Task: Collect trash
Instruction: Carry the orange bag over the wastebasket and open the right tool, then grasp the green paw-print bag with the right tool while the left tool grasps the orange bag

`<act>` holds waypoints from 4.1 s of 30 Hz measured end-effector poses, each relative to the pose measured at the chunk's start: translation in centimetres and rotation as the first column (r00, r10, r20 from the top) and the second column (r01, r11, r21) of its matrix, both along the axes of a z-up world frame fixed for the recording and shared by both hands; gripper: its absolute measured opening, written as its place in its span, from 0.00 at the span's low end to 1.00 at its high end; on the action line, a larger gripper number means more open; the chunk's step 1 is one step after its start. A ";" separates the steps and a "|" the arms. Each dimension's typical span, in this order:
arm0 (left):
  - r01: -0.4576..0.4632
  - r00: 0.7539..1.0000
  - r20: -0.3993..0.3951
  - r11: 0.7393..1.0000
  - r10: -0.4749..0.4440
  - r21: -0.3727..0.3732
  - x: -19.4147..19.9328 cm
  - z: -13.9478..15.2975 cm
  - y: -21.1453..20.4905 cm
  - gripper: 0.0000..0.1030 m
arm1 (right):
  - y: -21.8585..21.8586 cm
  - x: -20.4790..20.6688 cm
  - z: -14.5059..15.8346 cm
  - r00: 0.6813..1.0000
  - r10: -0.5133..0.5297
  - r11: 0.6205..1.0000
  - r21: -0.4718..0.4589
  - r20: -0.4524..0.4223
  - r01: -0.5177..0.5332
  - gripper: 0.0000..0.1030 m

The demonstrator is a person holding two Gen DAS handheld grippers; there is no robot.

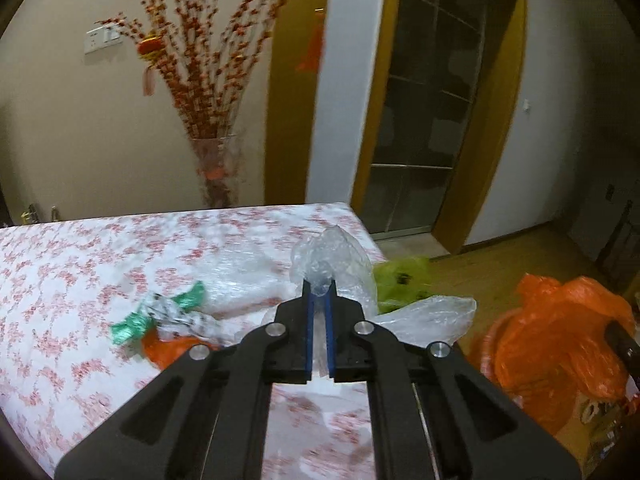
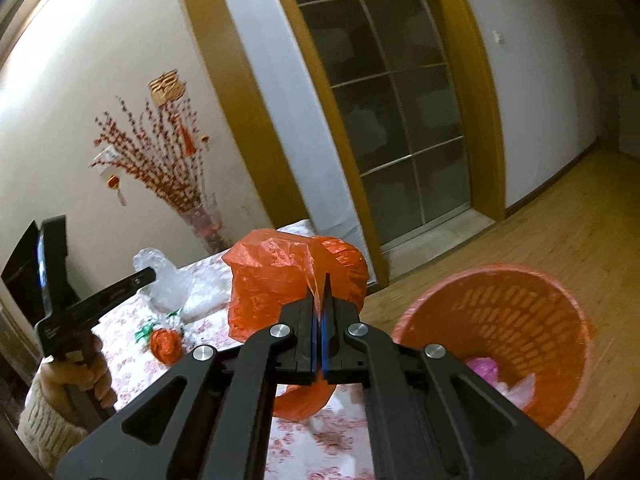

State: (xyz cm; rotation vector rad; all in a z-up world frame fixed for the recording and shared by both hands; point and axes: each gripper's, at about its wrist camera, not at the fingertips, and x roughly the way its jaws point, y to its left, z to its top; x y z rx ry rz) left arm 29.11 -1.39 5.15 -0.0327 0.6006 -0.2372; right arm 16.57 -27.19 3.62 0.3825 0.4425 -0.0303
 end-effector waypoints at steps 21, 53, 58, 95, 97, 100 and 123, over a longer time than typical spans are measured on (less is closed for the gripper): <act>0.345 0.934 -0.059 0.934 -0.351 -0.094 -5.9 -2.2 -15.9 0.06 | -10.3 -3.7 -1.2 0.948 -0.317 0.948 0.020 -0.018 0.317 0.00; 0.419 0.875 -0.206 0.898 -0.438 -0.133 -5.2 -8.7 -23.5 0.29 | -14.7 -2.9 -5.2 0.920 -0.368 0.922 0.071 -0.136 0.380 0.32; 0.413 0.867 -0.229 0.895 -0.443 -0.169 -5.0 -9.2 -22.9 0.34 | -14.6 -3.1 -5.2 0.916 -0.375 0.920 0.064 -0.146 0.387 0.32; -0.171 0.979 -0.114 0.985 0.170 0.003 -5.0 -8.2 7.5 0.60 | 7.3 12.6 -10.0 0.929 0.214 0.973 -0.019 -0.302 -0.230 0.61; -0.187 0.976 -0.115 0.982 0.186 0.002 -4.9 -8.3 8.6 0.60 | 7.6 13.4 -10.6 0.922 0.210 0.972 -0.029 -0.326 -0.231 0.61; -0.202 0.972 -0.125 0.979 0.200 -0.003 -4.7 -8.8 9.8 0.61 | 8.3 14.6 -11.3 0.914 0.199 0.972 -0.045 -0.353 -0.229 0.60; -0.271 0.950 -0.179 0.961 0.257 -0.057 0.7 -9.8 14.1 0.61 | 10.6 11.9 -10.0 0.906 0.262 0.945 -0.101 -0.333 -0.311 0.07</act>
